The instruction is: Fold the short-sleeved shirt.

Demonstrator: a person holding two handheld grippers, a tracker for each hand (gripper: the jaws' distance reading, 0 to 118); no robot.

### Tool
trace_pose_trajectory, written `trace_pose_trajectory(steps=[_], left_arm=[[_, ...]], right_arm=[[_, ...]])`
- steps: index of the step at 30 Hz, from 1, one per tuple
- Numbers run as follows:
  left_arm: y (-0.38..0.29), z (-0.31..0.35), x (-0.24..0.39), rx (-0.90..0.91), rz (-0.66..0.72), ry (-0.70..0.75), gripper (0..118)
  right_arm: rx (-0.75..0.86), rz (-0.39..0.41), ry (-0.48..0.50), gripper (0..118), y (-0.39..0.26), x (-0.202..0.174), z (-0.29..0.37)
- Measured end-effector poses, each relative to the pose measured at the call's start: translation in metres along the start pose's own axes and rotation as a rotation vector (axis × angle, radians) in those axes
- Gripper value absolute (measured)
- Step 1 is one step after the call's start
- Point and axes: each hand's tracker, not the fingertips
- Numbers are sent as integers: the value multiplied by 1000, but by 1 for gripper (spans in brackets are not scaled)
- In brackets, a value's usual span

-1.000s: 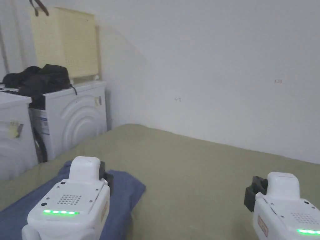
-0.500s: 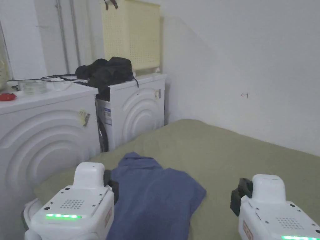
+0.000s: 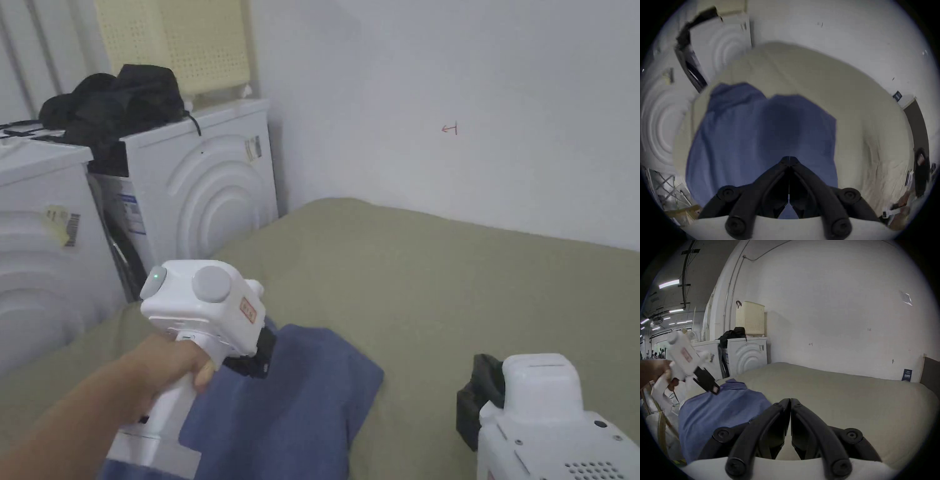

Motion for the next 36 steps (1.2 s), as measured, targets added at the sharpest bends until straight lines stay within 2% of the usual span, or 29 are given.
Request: trace_pose_trajectory(steps=[1, 2, 3, 4, 6, 9, 11, 12, 13, 14, 15, 18, 20, 21, 25, 29, 33, 36], left_arm=[[4, -13, 0, -34, 23, 17, 14], [3, -25, 3, -52, 55, 35, 47], [3, -34, 3, -67, 59, 33, 89], [1, -46, 3, -77, 67, 20, 118], [-16, -49, 4, -44, 69, -62, 110], [-24, -61, 9, -85, 93, -56, 105], [-24, -62, 14, -88, 83, -63, 76], [-27, -62, 19, -79, 55, -46, 54], [-25, -69, 18, -51, 2, 20, 23], [-21, -77, 17, -29, -42, 106, 1], [-22, -79, 16, -28, -60, 129, 1], [-14, -76, -1, -11, 63, 23, 0], [-8, -57, -4, 47, 97, -81, 0], [-5, -45, -1, 72, 76, -113, 0], [-11, 5, 34, 121, -1, -65, 0], [-10, 55, 61, 240, 22, -176, 0], [-6, 97, 122, 270, -106, -225, 0], [-5, 119, 179, 291, -212, -244, 0]], right_arm=[[-2, 1, 2, 8, -1, 2, -2], [-2, 6, 5, 8, -3, 5, -4], [-1, 13, 4, 8, -5, 6, -6], [-2, 27, 4, 8, -6, 7, -7], [-6, 40, 7, 8, -8, 10, -8], [-13, 41, 25, 8, -11, 12, -3], [-18, 61, 28, 8, -15, 11, 0], [-22, 68, 29, 8, -17, 11, 2], [-23, 77, 27, 8, -18, 11, 4], [-26, 80, 28, 8, -20, 13, 6], [-31, 80, 27, 8, -21, 15, 8], [-40, 74, 3, 8, -22, 23, 15], [-44, 60, -19, 8, -21, 33, 21], [-46, 56, -28, 8, -20, 39, 24], [-45, 54, -98, 8, -18, 65, 40], [-47, 34, -183, 8, -13, 98, 70], [-45, 33, -277, 8, -8, 139, 109], [-29, 4, -351, 8, -1, 172, 145]])
